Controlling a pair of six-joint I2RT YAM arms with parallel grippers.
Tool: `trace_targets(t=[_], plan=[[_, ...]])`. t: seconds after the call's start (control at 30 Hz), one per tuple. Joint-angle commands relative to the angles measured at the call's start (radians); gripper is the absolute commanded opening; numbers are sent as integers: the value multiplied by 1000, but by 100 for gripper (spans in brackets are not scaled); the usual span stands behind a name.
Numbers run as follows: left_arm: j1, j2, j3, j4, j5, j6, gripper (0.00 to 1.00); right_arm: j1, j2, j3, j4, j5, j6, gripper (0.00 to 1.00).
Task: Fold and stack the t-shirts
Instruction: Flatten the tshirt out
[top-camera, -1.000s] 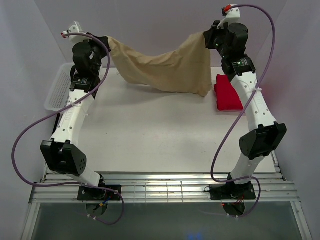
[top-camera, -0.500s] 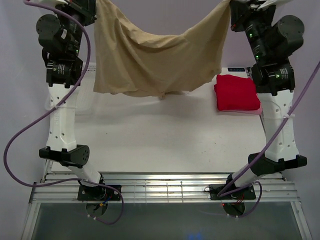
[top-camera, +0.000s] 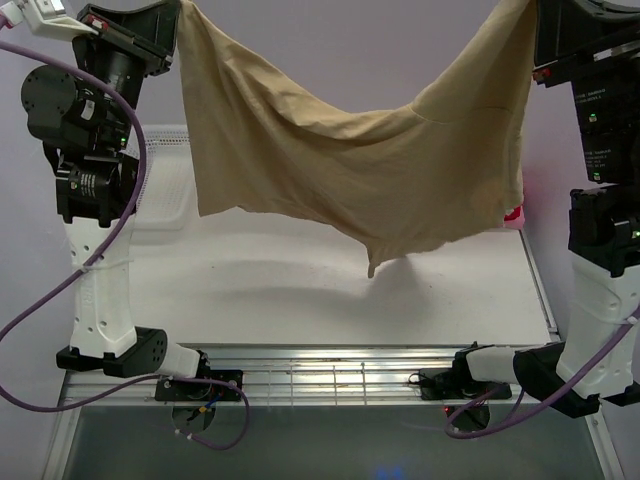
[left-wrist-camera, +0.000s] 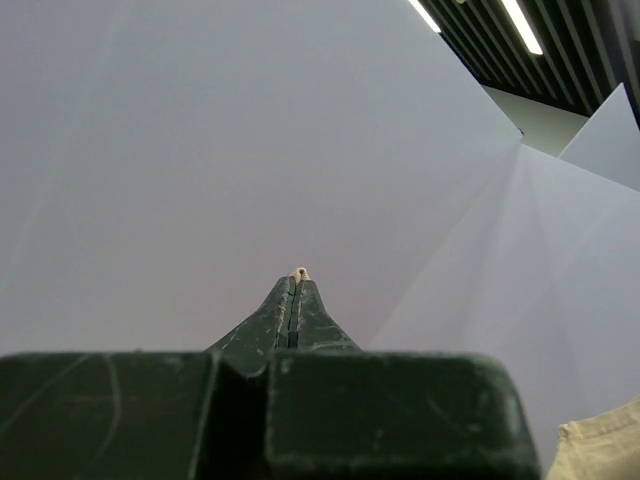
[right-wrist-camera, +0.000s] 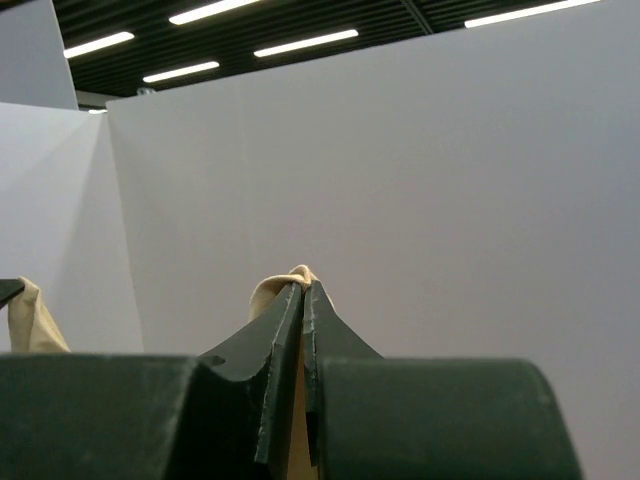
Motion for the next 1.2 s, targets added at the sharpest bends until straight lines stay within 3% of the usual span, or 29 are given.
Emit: trace_targets(t=[0.0, 0.13, 0.3, 0.37, 0.8, 1.0, 1.17], plan=[[0, -45, 2, -35, 38, -56, 0, 4, -20, 31, 55, -7, 40, 8], [2, 10, 37, -129, 47, -73, 0, 4, 22, 15, 3, -1, 71, 8], [2, 214, 170, -363, 90, -82, 0, 4, 142, 1, -88, -1, 117, 8], [0, 252, 169, -373, 105, -82, 0, 4, 180, 6, -93, -2, 118, 8], [8, 340, 253, 75, 162, -147, 0, -4, 287, 100, 128, 21, 17, 8], [12, 254, 116, 230, 139, -73, 0, -12, 281, 66, 196, -48, 12, 8], [14, 125, -246, 307, 105, 31, 0, -12, 220, -124, 164, -111, 3, 8]])
